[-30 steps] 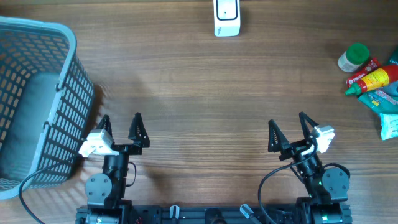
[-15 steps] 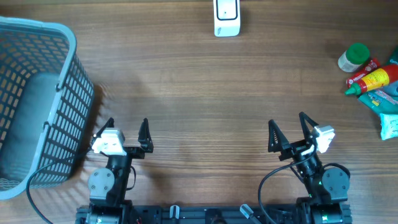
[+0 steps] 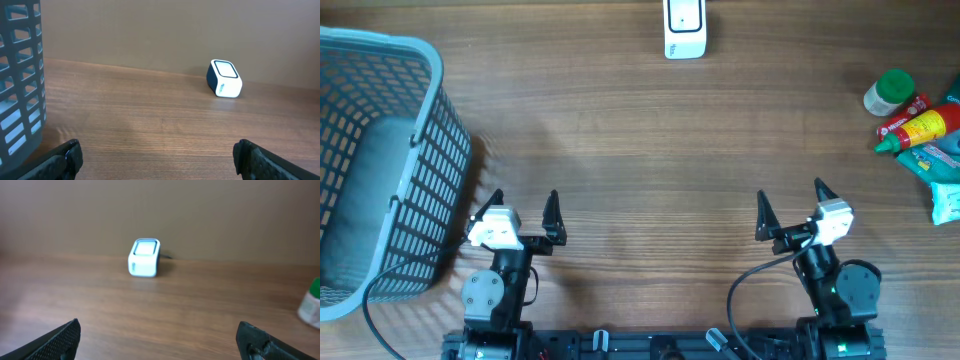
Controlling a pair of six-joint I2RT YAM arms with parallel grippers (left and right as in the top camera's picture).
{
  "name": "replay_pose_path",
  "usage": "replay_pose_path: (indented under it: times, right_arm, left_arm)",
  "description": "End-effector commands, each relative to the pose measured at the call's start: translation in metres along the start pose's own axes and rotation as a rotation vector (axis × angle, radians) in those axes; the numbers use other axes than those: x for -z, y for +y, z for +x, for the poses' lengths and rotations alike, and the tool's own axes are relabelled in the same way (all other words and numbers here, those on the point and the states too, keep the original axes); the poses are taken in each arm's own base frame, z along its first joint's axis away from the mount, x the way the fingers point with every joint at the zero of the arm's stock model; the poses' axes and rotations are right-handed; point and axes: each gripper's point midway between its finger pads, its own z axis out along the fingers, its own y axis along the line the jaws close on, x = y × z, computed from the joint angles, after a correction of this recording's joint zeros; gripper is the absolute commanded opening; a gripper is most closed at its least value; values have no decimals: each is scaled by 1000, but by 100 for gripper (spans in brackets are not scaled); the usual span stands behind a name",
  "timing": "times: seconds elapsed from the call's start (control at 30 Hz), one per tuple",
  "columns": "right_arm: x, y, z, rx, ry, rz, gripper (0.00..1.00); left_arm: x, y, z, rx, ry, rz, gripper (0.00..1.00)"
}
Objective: Scan the item barcode
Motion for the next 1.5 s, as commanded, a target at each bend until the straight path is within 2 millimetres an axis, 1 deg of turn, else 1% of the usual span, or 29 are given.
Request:
replay_pose_path:
  times: [0.0,0.13,0.47,0.53,0.63,0.67,0.7,0.77,0.8,0.83,0.87,0.93,1.47]
  right_arm:
    - [-4,-3,17,108,75,10,100]
    - [-6,-4,28,109,122,11,100]
    - [-6,-4,28,109,123,11,100]
    - [-5,-5,21,115,92,22,100]
    - [2,-6,-6,130,-25,37,100]
    - [4,-9,-15,122,-65,58,100]
    - [5,-18,-13,21,-60,98,100]
    - [7,-30,-12,-184,-68,148,100]
    - [8,-35,-12,-210,-72,167,100]
    - [8,-36,-12,-193,-71,173,100]
    - [8,-35,-12,-126,-64,170,100]
    - [8,-35,-12,-80,-60,172,100]
    - [8,-35,-12,-82,-60,171,100]
  left_arm:
    - [1,-2,1,-20,3,18,100]
    - [1,-2,1,-20,2,18,100]
    - [0,-2,1,-20,4,17,100]
    - [0,-2,1,-20,4,17,100]
    - [0,-2,1,-20,4,17,100]
    - [0,-2,1,-20,4,17,100]
    - [0,-2,1,-20,4,17,100]
    - [0,-2,1,-20,4,17,100]
    - [0,-2,1,-20,4,17,100]
    - [0,-2,1,-20,4,17,100]
    - [0,-2,1,-20,4,17,100]
    - [0,-2,1,-20,4,17,100]
    - [0,-2,1,-20,3,17,100]
